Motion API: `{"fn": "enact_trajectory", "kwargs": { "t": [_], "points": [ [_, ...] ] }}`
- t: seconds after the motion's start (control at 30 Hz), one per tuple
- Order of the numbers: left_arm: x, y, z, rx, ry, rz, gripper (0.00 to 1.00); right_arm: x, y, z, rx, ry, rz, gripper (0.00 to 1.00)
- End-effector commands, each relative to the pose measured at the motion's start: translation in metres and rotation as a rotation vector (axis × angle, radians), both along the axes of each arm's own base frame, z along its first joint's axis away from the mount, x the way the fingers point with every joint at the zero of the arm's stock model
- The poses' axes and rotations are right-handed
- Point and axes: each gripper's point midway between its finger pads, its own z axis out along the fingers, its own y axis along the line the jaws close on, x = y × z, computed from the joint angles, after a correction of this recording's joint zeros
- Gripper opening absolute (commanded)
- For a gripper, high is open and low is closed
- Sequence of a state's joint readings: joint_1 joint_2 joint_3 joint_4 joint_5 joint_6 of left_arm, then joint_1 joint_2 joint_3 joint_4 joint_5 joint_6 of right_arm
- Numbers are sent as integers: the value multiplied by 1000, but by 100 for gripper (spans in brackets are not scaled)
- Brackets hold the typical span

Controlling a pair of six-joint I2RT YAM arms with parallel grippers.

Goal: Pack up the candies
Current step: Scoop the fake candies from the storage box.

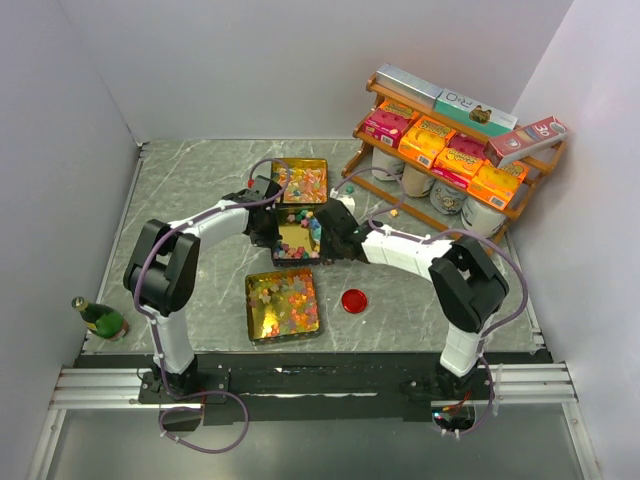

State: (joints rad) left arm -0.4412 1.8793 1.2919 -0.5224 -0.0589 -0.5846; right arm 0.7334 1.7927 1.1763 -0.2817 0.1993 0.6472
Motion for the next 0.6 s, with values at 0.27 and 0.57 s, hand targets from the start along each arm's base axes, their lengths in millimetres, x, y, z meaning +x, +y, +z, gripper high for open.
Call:
{"fn": "enact_trajectory", "kwargs": {
  "t": [0.27, 0.57],
  "points": [
    [0, 4, -5, 23, 28, 20, 8, -22, -6, 35, -7, -115, 129, 0],
    [4, 3, 11, 8, -11, 10, 26, -35, -7, 80, 107, -143, 113, 0]
  ]
}}
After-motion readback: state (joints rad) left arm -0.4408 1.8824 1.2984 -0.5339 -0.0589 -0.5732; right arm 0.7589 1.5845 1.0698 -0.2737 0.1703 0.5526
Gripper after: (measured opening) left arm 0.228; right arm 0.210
